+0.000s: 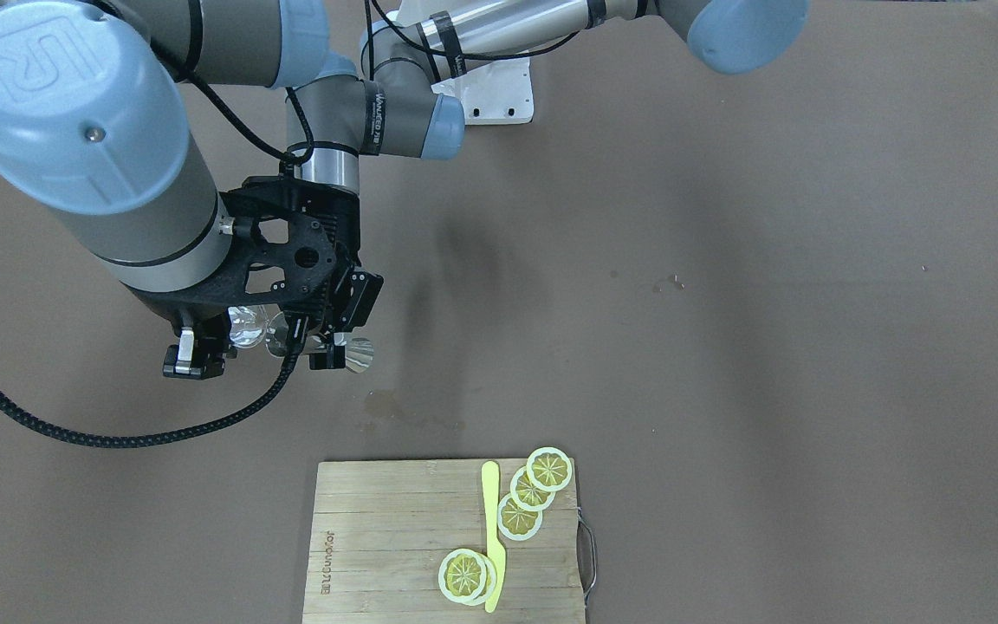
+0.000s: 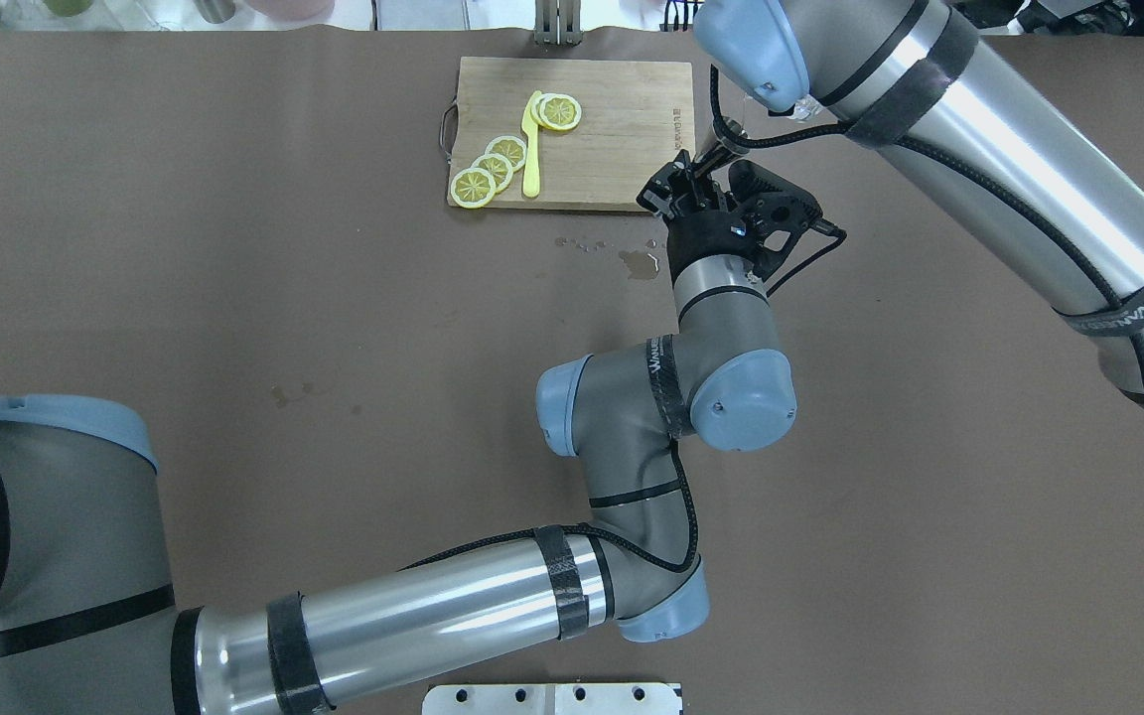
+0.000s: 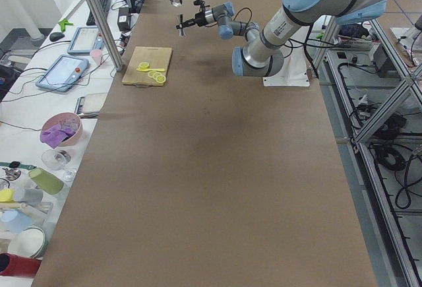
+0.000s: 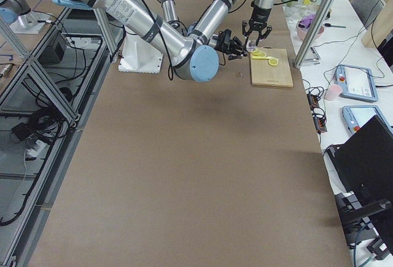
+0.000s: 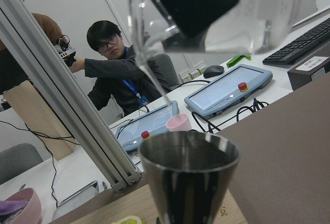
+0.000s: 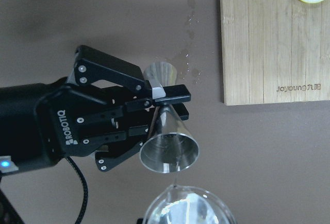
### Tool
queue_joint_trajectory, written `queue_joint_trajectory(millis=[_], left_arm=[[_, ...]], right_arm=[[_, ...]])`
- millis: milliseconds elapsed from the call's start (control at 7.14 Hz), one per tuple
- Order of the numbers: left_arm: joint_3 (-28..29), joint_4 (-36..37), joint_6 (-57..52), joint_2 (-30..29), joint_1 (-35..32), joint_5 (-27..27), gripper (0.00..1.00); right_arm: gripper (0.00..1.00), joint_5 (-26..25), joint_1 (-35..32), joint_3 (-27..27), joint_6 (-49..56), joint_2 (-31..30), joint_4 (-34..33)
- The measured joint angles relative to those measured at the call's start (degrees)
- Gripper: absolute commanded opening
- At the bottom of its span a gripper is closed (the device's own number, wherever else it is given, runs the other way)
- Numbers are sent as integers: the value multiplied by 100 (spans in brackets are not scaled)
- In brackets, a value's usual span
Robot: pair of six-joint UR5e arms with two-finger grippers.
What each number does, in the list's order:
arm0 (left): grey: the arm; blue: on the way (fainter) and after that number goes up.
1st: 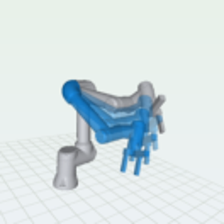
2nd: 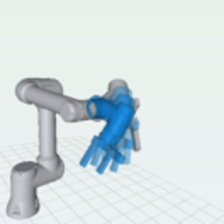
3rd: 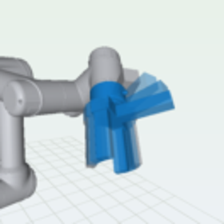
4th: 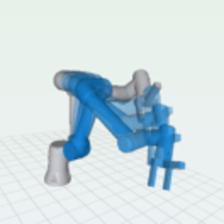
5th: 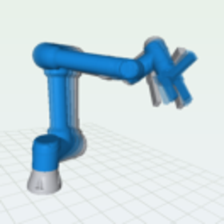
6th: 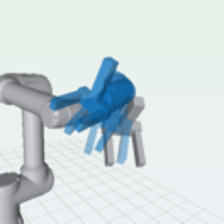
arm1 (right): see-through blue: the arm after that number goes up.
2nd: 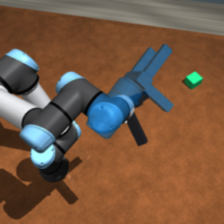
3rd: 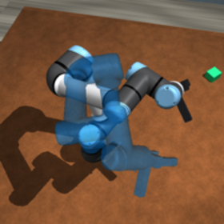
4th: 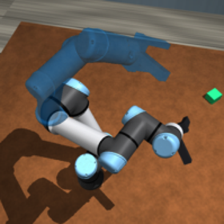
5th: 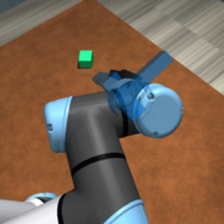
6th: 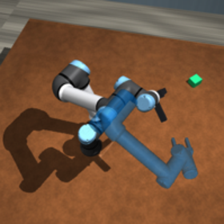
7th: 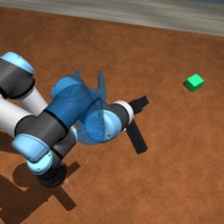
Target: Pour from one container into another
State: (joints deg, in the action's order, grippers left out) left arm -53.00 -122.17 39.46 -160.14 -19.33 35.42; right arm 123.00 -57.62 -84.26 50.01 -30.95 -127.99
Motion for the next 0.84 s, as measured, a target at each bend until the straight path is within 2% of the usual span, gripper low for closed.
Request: queue_joint_trajectory(millis=[420,840], left_arm=[[-3,0,0,0,0,0,0],[-11,0,0,0,0,0,0]], right_arm=[[0,114,-136,-124,30,-202,136],[0,637,-349,-353,19,-653,729]])
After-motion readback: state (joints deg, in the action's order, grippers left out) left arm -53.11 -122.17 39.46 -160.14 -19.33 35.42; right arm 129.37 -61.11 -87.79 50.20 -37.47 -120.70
